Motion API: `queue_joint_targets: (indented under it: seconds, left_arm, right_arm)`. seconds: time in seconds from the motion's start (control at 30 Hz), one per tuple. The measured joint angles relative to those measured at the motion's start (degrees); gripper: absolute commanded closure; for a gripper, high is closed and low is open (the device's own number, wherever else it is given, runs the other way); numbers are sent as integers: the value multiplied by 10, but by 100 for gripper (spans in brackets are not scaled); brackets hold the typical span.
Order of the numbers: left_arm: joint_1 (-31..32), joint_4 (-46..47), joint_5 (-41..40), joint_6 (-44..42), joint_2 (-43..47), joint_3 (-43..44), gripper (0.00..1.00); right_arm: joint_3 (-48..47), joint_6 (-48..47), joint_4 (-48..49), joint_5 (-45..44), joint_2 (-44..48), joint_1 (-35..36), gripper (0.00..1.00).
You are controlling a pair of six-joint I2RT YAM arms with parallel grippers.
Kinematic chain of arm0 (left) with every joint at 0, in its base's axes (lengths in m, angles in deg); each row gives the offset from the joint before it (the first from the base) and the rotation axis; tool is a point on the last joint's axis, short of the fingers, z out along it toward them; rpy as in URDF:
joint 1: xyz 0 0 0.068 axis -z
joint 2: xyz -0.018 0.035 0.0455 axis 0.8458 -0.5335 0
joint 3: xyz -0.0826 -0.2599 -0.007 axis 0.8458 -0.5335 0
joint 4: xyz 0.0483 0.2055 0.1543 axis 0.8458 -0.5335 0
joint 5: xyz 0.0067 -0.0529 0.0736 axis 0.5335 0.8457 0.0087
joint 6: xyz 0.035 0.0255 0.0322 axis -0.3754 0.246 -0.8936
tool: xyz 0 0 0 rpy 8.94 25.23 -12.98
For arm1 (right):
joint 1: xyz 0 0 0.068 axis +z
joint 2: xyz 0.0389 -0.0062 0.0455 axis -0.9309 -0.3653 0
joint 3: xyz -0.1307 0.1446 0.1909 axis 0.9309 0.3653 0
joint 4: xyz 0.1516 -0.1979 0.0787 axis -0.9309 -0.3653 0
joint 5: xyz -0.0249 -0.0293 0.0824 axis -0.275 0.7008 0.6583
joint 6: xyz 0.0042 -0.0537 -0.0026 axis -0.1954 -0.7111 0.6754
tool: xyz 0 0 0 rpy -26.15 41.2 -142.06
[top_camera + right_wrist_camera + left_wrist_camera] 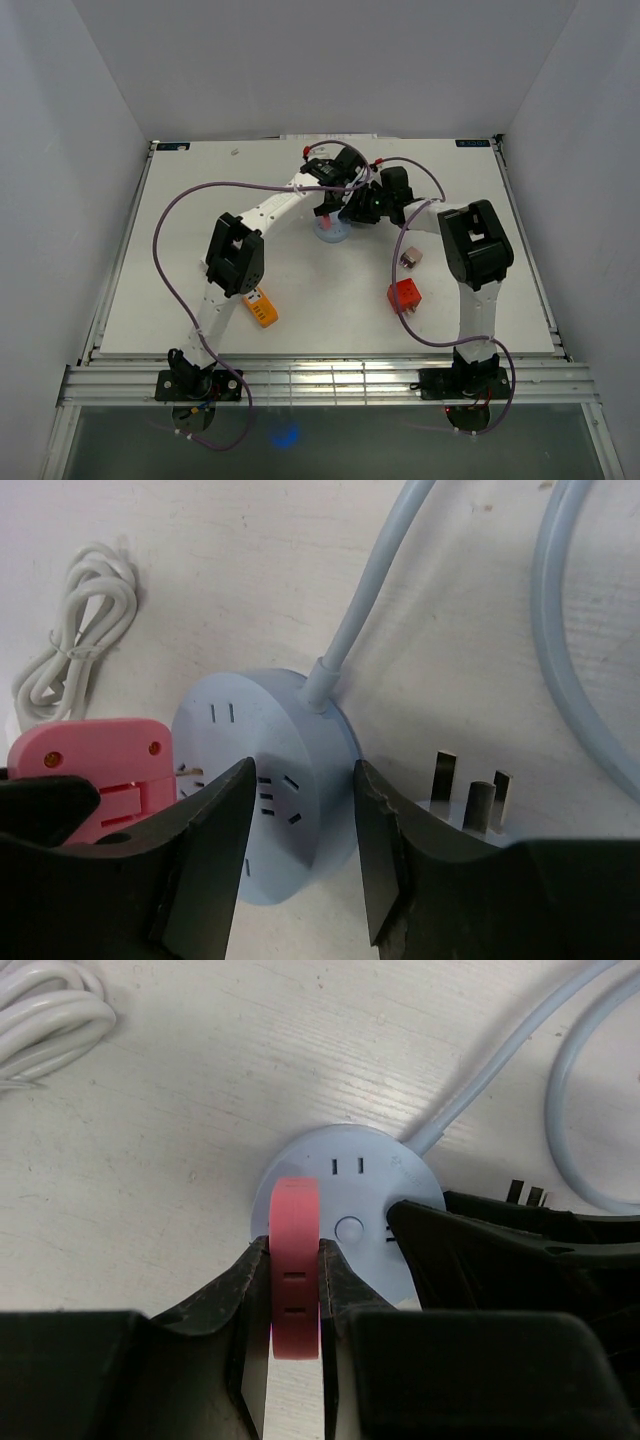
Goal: Insert the plug
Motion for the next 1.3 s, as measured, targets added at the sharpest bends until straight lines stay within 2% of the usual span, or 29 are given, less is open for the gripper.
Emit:
queue_joint_targets:
  seconds: [0.37,0.57,0.8,0.97,1.3]
  left_arm:
    - [15,23,-15,-27,75,-123,100]
    - [19,44,-6,-70,107,-174,100]
    - [19,71,9,-115,116,-192,100]
    - [19,113,18,-134,141,-234,100]
    - [17,184,42,-148,173,-296,100]
  right_arm:
    - [76,1,-2,-6,55,43,54]
    - [111,0,-3,-9,83,60,54]
    - [133,1,9,-9,95,61,55]
    - [156,5,34,-5,104,61,56]
    - [180,20,76,2,106,60,59]
